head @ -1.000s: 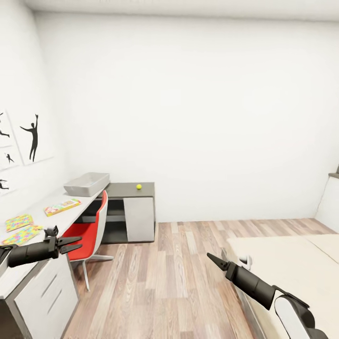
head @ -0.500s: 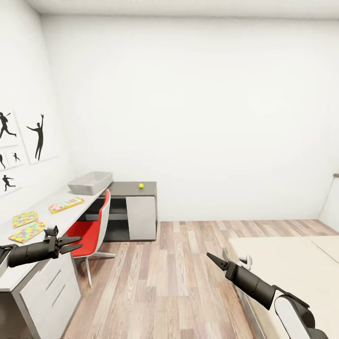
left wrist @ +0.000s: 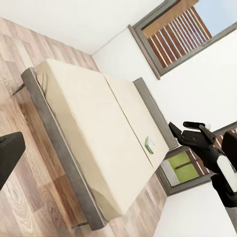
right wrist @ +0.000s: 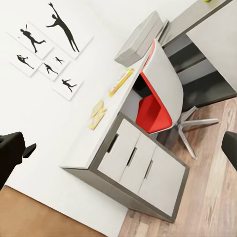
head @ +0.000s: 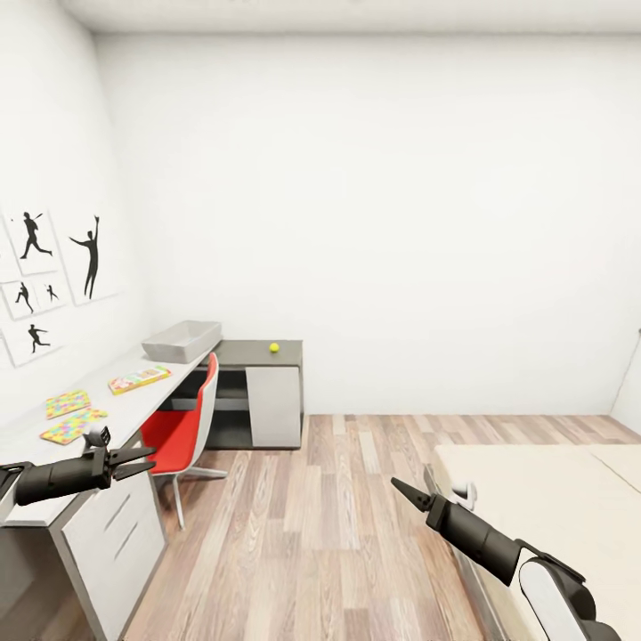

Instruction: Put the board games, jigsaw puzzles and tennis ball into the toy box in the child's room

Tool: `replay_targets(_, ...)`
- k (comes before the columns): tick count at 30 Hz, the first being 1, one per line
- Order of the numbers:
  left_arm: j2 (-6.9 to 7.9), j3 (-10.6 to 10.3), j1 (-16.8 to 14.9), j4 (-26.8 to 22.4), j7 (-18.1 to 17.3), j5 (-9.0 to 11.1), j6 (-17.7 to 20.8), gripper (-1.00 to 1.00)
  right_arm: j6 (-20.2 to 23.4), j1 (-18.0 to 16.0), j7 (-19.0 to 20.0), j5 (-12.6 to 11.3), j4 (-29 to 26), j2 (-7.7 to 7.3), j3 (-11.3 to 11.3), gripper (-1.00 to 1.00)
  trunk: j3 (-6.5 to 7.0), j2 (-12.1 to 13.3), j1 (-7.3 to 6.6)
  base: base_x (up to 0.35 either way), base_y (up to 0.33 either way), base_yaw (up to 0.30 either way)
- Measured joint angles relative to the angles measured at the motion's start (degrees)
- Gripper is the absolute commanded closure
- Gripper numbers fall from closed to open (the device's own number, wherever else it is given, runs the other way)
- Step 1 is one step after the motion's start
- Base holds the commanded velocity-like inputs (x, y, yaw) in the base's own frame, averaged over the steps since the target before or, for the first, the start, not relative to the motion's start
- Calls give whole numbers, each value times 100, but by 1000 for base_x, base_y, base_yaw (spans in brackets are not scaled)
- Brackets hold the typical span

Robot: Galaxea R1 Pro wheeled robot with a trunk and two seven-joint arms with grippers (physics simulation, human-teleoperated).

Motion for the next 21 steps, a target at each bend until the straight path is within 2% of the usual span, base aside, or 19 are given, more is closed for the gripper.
replay_targets(12, 0, -4, -2, 0, 0, -1, -3, -100, 0, 0, 1, -3, -4, 0, 0, -100, -2, -1, 2, -191, 0, 3)
replay_targets(21, 0, -3, -1, 0, 0, 1, -7, -100, 0, 0, 0, -5, -3, 0, 0, -100, -2, 0, 0, -61, 0, 0)
